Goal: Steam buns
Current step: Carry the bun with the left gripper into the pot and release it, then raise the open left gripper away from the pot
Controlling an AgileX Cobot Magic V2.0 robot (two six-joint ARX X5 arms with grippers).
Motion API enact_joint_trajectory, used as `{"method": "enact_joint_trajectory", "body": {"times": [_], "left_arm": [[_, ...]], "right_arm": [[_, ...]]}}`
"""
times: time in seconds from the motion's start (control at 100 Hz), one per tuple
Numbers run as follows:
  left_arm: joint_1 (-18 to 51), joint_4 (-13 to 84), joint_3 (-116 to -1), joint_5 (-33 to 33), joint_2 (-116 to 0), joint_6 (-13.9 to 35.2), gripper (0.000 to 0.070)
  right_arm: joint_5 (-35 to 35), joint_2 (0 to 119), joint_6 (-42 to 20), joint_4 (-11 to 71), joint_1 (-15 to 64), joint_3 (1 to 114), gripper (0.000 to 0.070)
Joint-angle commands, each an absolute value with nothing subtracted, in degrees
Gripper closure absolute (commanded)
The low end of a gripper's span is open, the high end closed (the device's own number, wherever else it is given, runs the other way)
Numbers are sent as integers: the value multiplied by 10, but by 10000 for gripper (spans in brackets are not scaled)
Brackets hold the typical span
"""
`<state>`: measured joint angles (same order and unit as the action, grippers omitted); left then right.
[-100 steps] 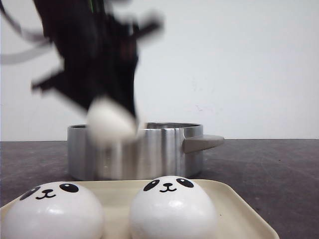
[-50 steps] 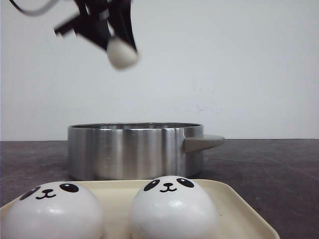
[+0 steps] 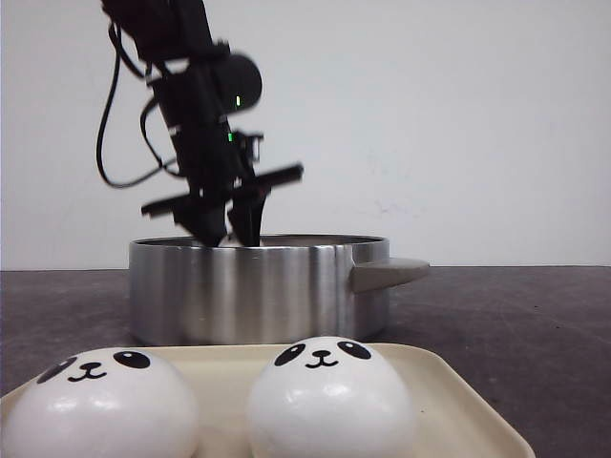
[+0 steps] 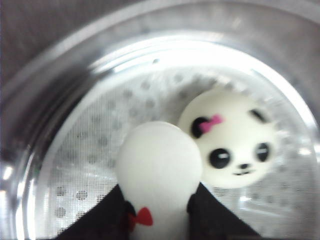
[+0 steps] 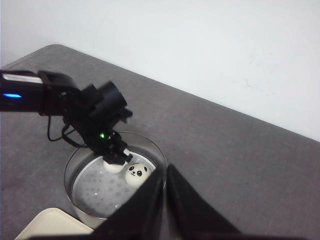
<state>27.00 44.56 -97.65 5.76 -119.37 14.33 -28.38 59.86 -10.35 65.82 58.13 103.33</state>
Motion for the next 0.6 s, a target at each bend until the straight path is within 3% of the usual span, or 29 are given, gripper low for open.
{"method": "enact_joint_trajectory", "body": {"times": [0.0, 0.37, 0.42, 0.59], "left_arm": [[271, 440, -995, 53, -1212, 137, 678], [269, 442, -1006, 43, -1225, 138, 131], [270, 442, -1014, 43, -1224, 139, 94], [270, 487, -1082, 43, -1224, 144, 95]], "right_arm": [[-287, 602, -116, 659, 587, 1042, 699], [-290, 603, -121, 661, 587, 1042, 699], [-290, 603, -121, 661, 587, 1042, 699], [-289, 607, -142, 663, 587, 1042, 699]]}}
